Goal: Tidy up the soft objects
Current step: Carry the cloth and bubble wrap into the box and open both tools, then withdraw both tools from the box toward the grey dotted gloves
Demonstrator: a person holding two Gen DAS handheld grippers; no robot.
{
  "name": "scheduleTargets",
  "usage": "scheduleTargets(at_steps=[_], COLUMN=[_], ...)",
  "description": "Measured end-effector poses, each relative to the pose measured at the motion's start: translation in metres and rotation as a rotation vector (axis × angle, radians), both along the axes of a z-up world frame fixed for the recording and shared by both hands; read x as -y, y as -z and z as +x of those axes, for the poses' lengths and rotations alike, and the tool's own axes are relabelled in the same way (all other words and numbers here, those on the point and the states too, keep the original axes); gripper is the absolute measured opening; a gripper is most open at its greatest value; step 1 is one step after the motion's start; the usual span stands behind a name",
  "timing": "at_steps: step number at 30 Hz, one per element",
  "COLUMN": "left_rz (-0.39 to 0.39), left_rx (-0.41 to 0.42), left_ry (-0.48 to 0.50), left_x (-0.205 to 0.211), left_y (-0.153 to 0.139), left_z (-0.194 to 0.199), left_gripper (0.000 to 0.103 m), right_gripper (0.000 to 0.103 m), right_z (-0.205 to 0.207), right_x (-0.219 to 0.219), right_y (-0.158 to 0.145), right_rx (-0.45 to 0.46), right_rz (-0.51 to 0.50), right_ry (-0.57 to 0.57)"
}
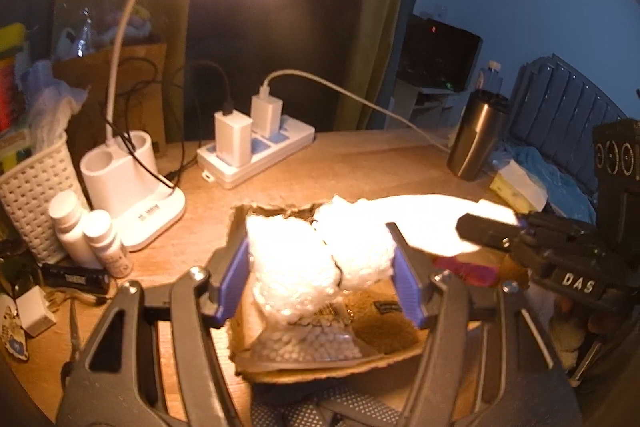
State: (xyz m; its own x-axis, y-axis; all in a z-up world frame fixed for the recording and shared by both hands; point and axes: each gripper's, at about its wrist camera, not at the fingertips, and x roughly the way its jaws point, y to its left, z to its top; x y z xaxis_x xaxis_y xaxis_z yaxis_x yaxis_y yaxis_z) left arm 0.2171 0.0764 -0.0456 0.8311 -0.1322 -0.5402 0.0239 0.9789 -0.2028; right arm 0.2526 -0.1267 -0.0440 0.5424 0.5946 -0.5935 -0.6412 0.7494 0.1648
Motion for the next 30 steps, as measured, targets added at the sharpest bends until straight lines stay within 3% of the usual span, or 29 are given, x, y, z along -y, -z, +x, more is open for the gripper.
scheduleTargets(at_steps=[10, 12, 14, 15, 25, 27, 30], left_rz=[-0.002, -0.01, -0.014, -0.017, -0.002, 0.0, 0.003], left_rx=[-0.082, -0.086, -0.076, -0.067, -0.008, -0.001, 0.015], left_ry=[0.038, 0.04, 0.038, 0.037, 0.008, 0.004, -0.002], left_x=[0.01, 0.01, 0.01, 0.01, 0.01, 0.009, 0.009], left_y=[0.021, 0.02, 0.017, 0.015, -0.004, -0.006, -0.011], left_z=[0.023, 0.024, 0.022, 0.02, -0.005, -0.012, -0.024], left_gripper=[0.066, 0.071, 0.085, 0.086, 0.091, 0.091, 0.092], right_gripper=[0.019, 0.034, 0.045, 0.048, 0.049, 0.06, 0.062], right_z=[0.014, 0.014, 0.013, 0.012, -0.01, -0.015, -0.023], right_x=[-0.01, -0.01, -0.007, -0.006, 0.007, 0.006, 0.006], right_y=[0.03, 0.03, 0.028, 0.027, 0.014, 0.013, 0.012], right_rx=[-0.11, -0.113, -0.113, -0.111, -0.067, -0.056, -0.041], right_rz=[-0.056, -0.054, -0.044, -0.038, -0.026, -0.028, -0.026], right_ry=[0.0, 0.004, 0.011, 0.015, 0.037, 0.03, 0.035])
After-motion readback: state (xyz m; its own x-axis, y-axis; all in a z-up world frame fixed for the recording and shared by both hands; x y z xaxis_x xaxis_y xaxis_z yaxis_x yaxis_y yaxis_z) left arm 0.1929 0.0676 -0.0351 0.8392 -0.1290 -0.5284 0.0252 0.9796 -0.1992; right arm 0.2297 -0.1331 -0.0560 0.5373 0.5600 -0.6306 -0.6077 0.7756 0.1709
